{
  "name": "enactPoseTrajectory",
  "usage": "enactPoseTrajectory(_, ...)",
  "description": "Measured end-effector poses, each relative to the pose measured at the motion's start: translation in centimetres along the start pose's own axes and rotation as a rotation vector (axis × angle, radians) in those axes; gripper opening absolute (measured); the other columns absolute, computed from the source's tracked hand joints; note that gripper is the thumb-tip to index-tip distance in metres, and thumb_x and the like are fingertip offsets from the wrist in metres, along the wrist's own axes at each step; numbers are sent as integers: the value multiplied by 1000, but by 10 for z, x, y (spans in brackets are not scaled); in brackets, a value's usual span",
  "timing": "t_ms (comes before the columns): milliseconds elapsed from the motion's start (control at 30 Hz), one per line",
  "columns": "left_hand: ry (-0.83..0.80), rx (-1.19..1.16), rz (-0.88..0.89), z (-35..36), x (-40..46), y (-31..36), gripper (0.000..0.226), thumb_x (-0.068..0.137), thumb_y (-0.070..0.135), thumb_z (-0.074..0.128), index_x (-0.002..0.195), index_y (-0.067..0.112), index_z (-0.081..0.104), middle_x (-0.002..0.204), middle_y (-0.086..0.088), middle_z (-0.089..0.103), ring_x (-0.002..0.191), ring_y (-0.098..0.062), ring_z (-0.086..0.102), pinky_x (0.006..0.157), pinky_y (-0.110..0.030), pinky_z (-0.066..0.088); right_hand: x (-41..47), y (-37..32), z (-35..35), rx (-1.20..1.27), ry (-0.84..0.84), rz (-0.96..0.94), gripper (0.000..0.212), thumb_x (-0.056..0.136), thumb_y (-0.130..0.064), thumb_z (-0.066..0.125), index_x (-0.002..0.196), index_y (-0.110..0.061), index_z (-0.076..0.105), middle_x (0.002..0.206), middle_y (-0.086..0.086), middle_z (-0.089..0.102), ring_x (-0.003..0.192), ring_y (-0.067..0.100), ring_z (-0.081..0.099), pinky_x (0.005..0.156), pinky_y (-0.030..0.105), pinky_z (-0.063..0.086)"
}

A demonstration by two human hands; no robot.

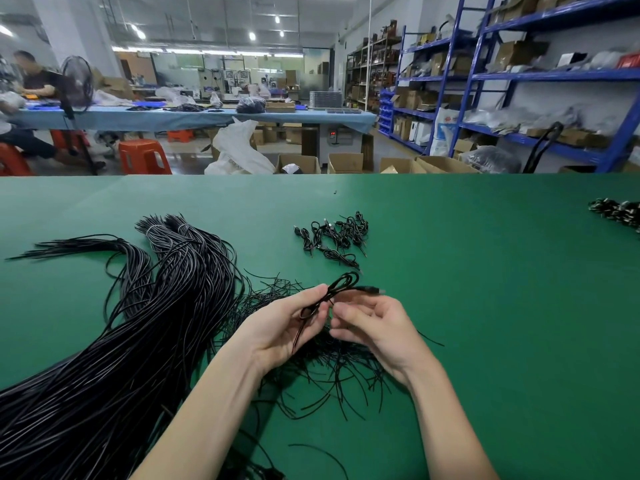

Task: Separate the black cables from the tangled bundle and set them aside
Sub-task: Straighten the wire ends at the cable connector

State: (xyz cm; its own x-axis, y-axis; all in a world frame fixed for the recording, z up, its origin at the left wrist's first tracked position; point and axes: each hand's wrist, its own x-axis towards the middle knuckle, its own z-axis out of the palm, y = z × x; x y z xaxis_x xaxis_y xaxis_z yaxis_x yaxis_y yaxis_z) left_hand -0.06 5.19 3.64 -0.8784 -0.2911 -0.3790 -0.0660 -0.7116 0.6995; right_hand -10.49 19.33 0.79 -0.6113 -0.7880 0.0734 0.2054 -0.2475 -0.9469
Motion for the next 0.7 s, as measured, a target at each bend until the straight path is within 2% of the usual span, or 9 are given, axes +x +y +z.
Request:
enactPoseTrajectory(100, -114, 96, -1, -4, -2, 1, 15, 70, 8, 80, 83, 0, 80, 84, -12, 73, 62, -11, 67, 59, -19, 59, -4, -8, -10, 9, -108, 25, 16, 79, -5, 77, 94, -6, 79, 91, 13, 74, 83, 22, 72, 77, 32, 62)
enactPoseTrajectory(200, -291, 283, -35, -7, -8, 3, 8, 81, 8, 77, 87, 5, 80, 79, -7, 71, 61, -8, 66, 60, -15, 57, -9, -15, -19, -11, -282, 103, 14, 86, 3, 70, 100, 0, 70, 90, 14, 72, 81, 24, 72, 77, 34, 62)
enactPoseTrajectory(300, -385, 560, -35, -10, -15, 7, 10, 82, 7, 71, 78, 11, 80, 67, -4, 69, 57, -8, 64, 58, -15, 54, -10, -19, -20, -171, -388, 220, 9, 92, 6, 65, 96, -3, 66, 82, 12, 72, 70, 20, 70, 70, 31, 61)
enactPoseTrajectory(367, -405, 722, -28, -10, -18, 12, 4, 82, 6, 77, 80, 9, 79, 67, -5, 70, 60, -10, 65, 63, -18, 54, -7, -25, -18, -319, -385, 229, 12, 90, 6, 69, 93, -5, 66, 79, 9, 71, 65, 15, 66, 64, 23, 57)
enactPoseTrajectory(467, -296, 911, 12, -10, -20, 21, 14, 74, 11, 83, 86, 5, 80, 74, -10, 73, 65, -14, 68, 70, -21, 56, 0, -36, -11, -554, -314, 147, 16, 86, 3, 77, 85, -10, 67, 78, 11, 69, 65, 16, 64, 67, 23, 55)
enactPoseTrajectory(533, -202, 1049, 99, -9, -21, 25, 8, 76, 11, 85, 84, 9, 82, 73, -8, 74, 65, -13, 67, 69, -19, 55, 6, -39, -2, -779, -216, 32, 19, 83, -4, 82, 81, -17, 69, 78, 8, 71, 69, 13, 65, 71, 24, 56)
enactPoseTrajectory(600, -43, 1177, 248, -6, -20, 26, 6, 76, 16, 87, 78, 16, 82, 70, -4, 75, 62, -10, 68, 66, -19, 54, 10, -36, 7, -945, -63, -124, 21, 80, -9, 83, 76, -25, 70, 77, -3, 74, 70, 4, 65, 70, 20, 53)
enactPoseTrajectory(700, 286, 1245, 555, -2, -13, 19, 9, 71, 24, 91, 74, 25, 82, 63, 8, 74, 60, -2, 69, 63, -13, 52, 16, -29, 18, -932, 129, -312, 23, 82, -9, 80, 73, -27, 70, 72, -10, 72, 63, -1, 63, 62, 11, 47)
